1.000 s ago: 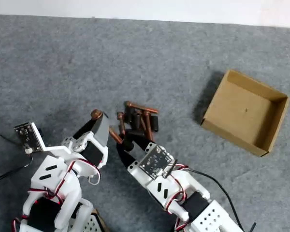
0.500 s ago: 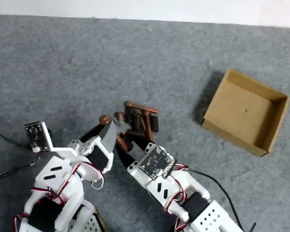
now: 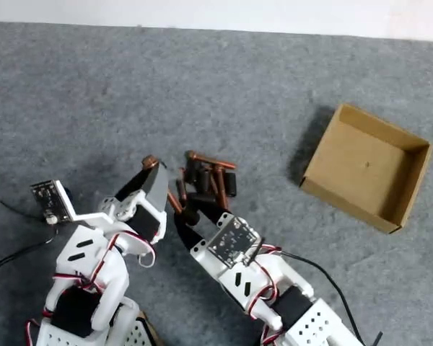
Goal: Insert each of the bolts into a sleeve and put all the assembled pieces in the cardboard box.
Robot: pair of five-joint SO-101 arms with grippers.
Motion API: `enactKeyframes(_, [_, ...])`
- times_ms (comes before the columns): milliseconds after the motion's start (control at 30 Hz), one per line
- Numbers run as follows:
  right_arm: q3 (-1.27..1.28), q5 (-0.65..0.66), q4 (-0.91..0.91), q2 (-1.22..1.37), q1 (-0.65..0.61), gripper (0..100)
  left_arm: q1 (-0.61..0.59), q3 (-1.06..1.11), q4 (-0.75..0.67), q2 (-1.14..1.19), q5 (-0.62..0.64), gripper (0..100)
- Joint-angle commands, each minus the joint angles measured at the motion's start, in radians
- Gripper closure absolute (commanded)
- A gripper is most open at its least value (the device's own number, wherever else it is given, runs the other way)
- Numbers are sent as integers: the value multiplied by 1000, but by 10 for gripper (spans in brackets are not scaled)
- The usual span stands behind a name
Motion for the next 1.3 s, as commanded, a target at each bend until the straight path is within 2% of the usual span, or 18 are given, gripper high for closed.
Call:
enactKeyframes(0, [108, 6, -1, -19, -10, 995, -10, -5, -77, -10, -2, 996])
enactKeyframes(733, [108, 6, -1, -19, -7, 995, 8, 79, -31, -10, -2, 996])
enactKeyframes(933, [105, 6, -1, -19, 5, 995, 128, 27, 141, -10, -8, 996])
enactKeyframes(1267, [105, 6, -2, -19, 5, 995, 142, 13, 247, -10, -8, 996])
